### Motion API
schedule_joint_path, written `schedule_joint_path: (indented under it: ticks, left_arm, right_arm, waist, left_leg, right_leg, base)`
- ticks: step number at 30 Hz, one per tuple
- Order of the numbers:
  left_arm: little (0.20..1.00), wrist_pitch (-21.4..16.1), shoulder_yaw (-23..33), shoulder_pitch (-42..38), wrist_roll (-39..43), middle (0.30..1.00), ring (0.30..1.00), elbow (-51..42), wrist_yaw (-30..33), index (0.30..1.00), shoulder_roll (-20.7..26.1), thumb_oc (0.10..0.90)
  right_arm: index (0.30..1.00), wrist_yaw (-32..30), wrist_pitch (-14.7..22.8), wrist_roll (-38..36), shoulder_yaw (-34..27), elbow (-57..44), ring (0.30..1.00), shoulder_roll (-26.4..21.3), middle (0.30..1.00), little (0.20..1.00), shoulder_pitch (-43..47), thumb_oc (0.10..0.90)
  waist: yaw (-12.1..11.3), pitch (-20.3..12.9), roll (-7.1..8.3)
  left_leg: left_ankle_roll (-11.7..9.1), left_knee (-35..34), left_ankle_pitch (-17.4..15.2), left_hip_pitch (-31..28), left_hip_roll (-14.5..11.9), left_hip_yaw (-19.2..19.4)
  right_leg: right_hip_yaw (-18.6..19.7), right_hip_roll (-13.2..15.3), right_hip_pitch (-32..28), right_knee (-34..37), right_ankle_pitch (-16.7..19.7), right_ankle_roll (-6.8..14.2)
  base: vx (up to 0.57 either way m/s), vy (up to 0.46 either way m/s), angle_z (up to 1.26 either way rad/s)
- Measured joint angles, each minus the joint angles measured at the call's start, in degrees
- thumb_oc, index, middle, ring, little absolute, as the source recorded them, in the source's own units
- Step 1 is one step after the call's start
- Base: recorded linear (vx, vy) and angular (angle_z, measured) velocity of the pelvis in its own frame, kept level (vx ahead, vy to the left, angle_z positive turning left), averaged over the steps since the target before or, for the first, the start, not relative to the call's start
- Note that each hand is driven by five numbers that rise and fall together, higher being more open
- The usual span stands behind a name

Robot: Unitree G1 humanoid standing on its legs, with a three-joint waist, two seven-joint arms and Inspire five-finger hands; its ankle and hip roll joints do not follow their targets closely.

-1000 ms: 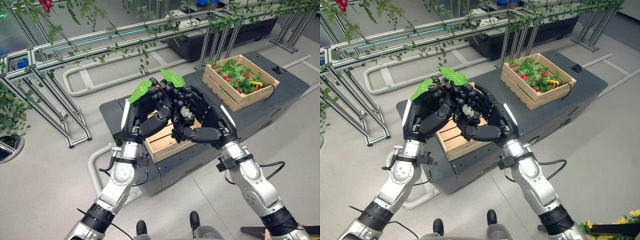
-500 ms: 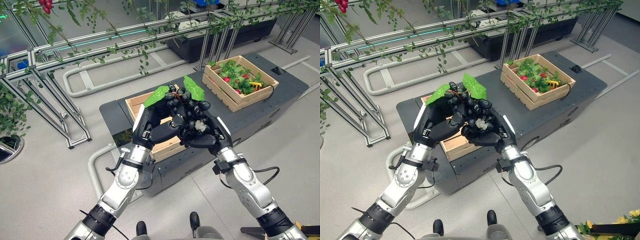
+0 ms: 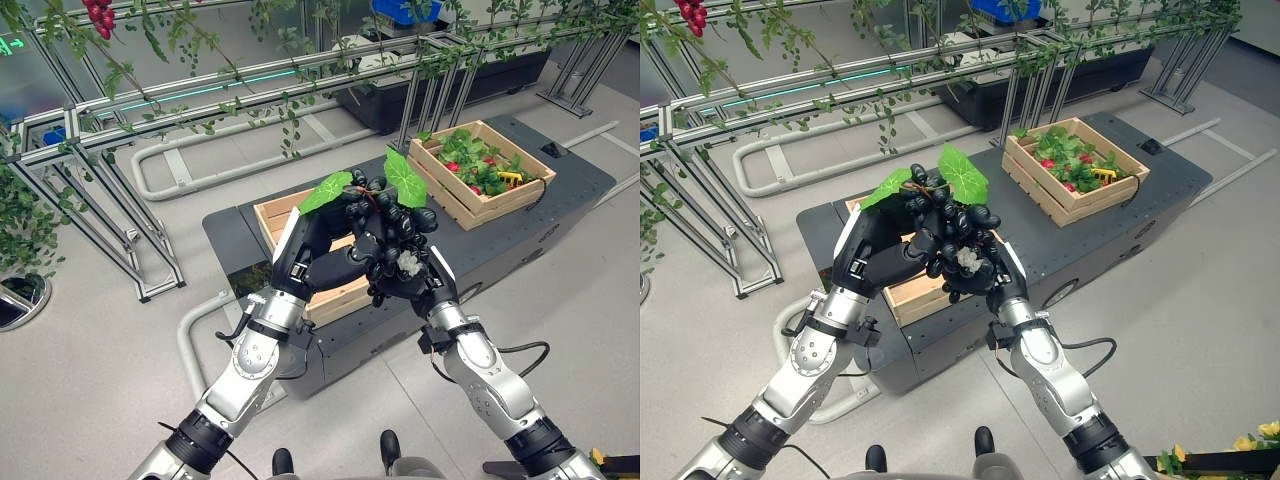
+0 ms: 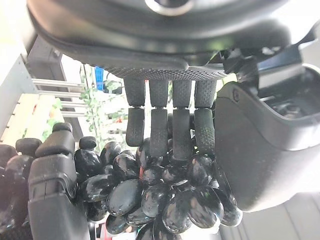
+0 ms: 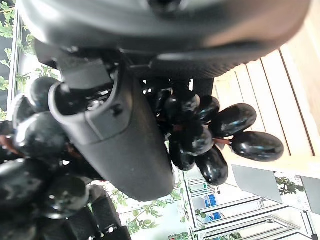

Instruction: Pick up the fruits from the basket on one side to the basket on the other side

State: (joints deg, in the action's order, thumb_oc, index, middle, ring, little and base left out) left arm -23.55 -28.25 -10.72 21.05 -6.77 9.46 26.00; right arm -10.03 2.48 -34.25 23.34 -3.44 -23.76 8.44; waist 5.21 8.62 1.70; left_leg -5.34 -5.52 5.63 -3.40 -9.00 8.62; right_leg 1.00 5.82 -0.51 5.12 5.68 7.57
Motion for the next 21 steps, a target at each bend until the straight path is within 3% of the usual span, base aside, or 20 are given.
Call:
schedule_joint_path:
  ticks: [3, 4, 5, 6, 8, 15, 17, 19, 20, 21]
  left_arm:
    - [0.3, 0.0, 0.0, 0.0, -1.0, 0.3, 0.3, 0.0, 0.6, 0.3, 0.3, 0.4]
    - [0.354, 0.0, 0.0, 0.0, -2.0, 0.354, 0.354, 0.0, 1.0, 0.354, 0.6, 0.436]
    - [0.486, 0.0, 0.0, 0.0, -2.8, 0.486, 0.486, 0.0, 1.6, 0.486, 0.9, 0.524]
    - [0.524, 0.0, 0.0, 0.1, -3.3, 0.524, 0.524, 0.0, 2.0, 0.524, 1.0, 0.549]
    - [0.9, 0.0, 0.0, 0.4, -4.8, 0.9, 0.9, 0.0, 3.6, 0.9, 1.6, 0.8]
    - [0.9, 0.0, 6.0, 2.8, -6.8, 0.9, 0.9, 0.0, 8.9, 0.9, 1.5, 0.8]
    - [0.9, 0.0, 8.2, 3.2, -6.9, 0.9, 0.9, 0.0, 10.5, 0.9, 1.4, 0.8]
    - [0.9, 0.0, 9.7, 3.5, -7.8, 0.9, 0.9, 0.4, 13.1, 0.9, 1.3, 0.8]
    - [0.9, 0.0, 10.3, 3.9, -10.1, 0.9, 0.9, 1.3, 15.4, 0.9, 1.3, 0.8]
    - [0.9, 0.1, 11.5, 4.7, -11.9, 0.9, 0.9, 2.1, 17.1, 0.9, 1.3, 0.8]
  right_arm:
    - [0.3, 0.0, 0.0, -0.8, -0.1, 0.0, 0.3, 0.0, 0.3, 0.3, -0.6, 0.4]
    - [0.3, 0.0, 0.0, -2.2, -0.2, 0.0, 0.3, 0.0, 0.3, 0.3, -0.9, 0.4]
    - [0.3, 0.0, 0.0, -2.3, -0.2, 0.0, 0.3, 0.0, 0.3, 0.3, -1.2, 0.4]
    - [0.3, 0.0, 0.0, -2.3, -0.2, 0.0, 0.3, 0.0, 0.3, 0.3, -1.4, 0.4]
    - [0.3, 0.0, 0.0, -2.3, -0.5, 0.0, 0.3, 0.0, 0.3, 0.3, -2.0, 0.4]
    - [0.3, 0.1, 0.0, -2.9, -3.9, 0.0, 0.3, -0.6, 0.3, 0.3, -4.8, 0.4]
    - [0.3, 0.1, 0.1, -4.6, -4.8, 0.0, 0.3, -0.6, 0.3, 0.3, -4.8, 0.4]
    - [0.3, 0.2, 0.1, -4.7, -5.1, 0.0, 0.3, -0.6, 0.3, 0.3, -4.8, 0.4]
    - [0.3, 0.5, 0.3, -5.0, -5.1, 0.0, 0.3, -0.2, 0.3, 0.3, -4.8, 0.4]
    - [0.3, 1.4, 0.4, -5.1, -5.0, 0.0, 0.3, 0.0, 0.3, 0.3, -4.7, 0.4]
  waist:
    - [0.1, -0.1, -0.14]
    - [0.1, -0.1, -0.16]
    - [0.1, -0.1, -0.17]
    - [0.1, -0.1, -0.19]
    - [0.0, -0.2, -0.2]
    - [-0.1, -1.0, -0.17]
    - [-1.0, -1.0, -0.17]
    - [-1.7, -1.1, 0.05]
    - [-3.5, -1.5, 0.77]
    - [-5.2, -1.4, 1.21]
  left_leg:
    - [0.0, 0.0, 0.0, 0.0, -0.1, 0.0]
    - [0.0, 0.0, 0.0, 0.0, -0.1, 0.1]
    - [0.0, 0.0, 0.0, 0.1, -0.1, 0.1]
    - [0.0, 0.0, 0.0, 0.1, -0.2, 0.1]
    - [0.0, 0.0, 0.0, 0.5, -0.3, 0.0]
    - [-0.1, 0.4, 0.0, 1.9, -0.1, -0.7]
    - [-0.6, 0.4, -0.9, 1.8, 0.2, -3.5]
    - [-0.1, 0.4, -2.3, 1.7, 1.7, -8.9]
    - [1.7, 0.2, -4.4, 1.1, 5.4, -17.2]
    - [3.1, 0.0, -5.3, 0.2, 7.9, -20.8]
  right_leg:
    - [0.0, 0.0, 0.0, 0.0, 0.0, 0.0]
    - [0.0, -0.1, 0.0, 0.0, 0.0, 0.0]
    - [0.0, -0.1, 0.1, 0.0, 0.0, 0.0]
    - [0.0, -0.2, 0.1, 0.0, 0.0, 0.0]
    - [0.0, -0.3, 0.6, 0.0, 0.0, -0.1]
    - [0.7, -1.0, 2.4, 0.0, 0.1, 0.0]
    - [2.1, -1.2, 3.1, 0.0, 0.2, -0.1]
    - [4.6, -1.0, 4.0, -0.1, 0.7, 0.5]
    - [8.2, -0.3, 5.4, -0.5, 1.0, 0.8]
    - [11.3, 0.2, 6.3, -0.4, 1.4, 1.2]
  base:
    - [-0.01, -0.055, -0.01]
    - [-0.05, -0.074, -0.01]
    - [-0.05, -0.065, 0.0]
    - [-0.06, -0.065, 0.0]
    - [-0.07, -0.07, -0.03]
    - [-0.06, -0.012, -0.05]
    - [-0.04, 0.137, -0.42]
    - [-0.06, 0.221, -0.61]
    - [-0.1, 0.268, -1.24]
    - [-0.15, 0.341, -1.55]
